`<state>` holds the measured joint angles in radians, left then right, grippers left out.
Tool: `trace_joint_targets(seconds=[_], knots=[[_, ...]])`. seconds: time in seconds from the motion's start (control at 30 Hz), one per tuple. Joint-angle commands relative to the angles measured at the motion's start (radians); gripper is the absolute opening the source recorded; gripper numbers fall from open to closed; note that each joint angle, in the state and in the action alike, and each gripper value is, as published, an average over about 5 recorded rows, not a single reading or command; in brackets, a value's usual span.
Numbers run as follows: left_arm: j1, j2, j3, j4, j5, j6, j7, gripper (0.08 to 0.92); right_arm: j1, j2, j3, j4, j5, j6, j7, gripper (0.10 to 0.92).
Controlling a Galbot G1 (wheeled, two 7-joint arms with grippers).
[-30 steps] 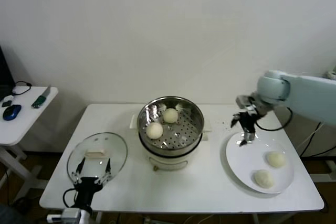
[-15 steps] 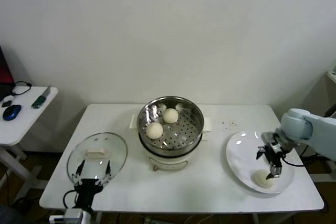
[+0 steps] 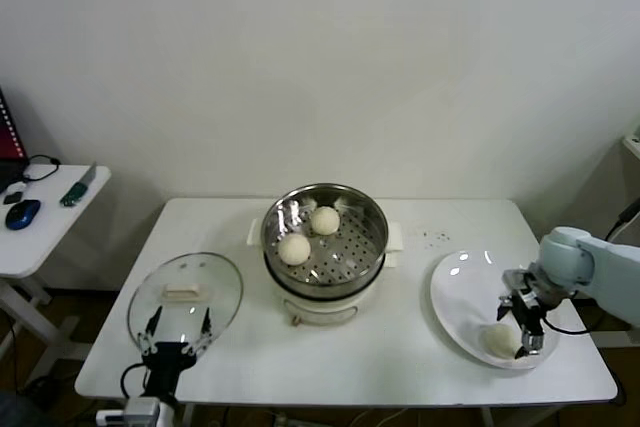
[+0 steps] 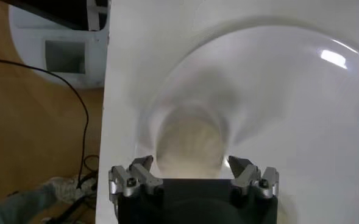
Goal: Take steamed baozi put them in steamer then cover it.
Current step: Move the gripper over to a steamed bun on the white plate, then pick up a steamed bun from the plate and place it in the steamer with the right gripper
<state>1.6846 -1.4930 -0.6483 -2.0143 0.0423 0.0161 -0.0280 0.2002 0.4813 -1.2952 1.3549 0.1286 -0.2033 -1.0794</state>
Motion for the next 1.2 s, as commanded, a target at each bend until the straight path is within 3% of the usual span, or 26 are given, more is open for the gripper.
trace_joint_targets(seconds=[0.03, 0.53, 0.87, 1.2], knots=[[-0.002, -0.001, 0.001, 0.001, 0.002, 0.002, 0.0, 0.823, -0.04, 0.008, 0.03, -0.021, -0.017, 0.003, -0.003, 0.77], [0.0, -0.001, 0.007, -0.004, 0.007, 0.004, -0.002, 0.823, 0.086, 0.043, -0.017, -0.036, -0.008, 0.084, -0.024, 0.698], [0.006, -0.004, 0.015, -0.013, 0.012, 0.006, -0.003, 0.823, 0.612, 0.263, -0.311, -0.037, 0.011, 0.39, -0.072, 0.704], [0.003, 0.0, 0.028, -0.01, 0.013, 0.016, -0.014, 0.823, 0.763, 0.503, -0.287, -0.013, -0.046, 0.643, -0.099, 0.704]])
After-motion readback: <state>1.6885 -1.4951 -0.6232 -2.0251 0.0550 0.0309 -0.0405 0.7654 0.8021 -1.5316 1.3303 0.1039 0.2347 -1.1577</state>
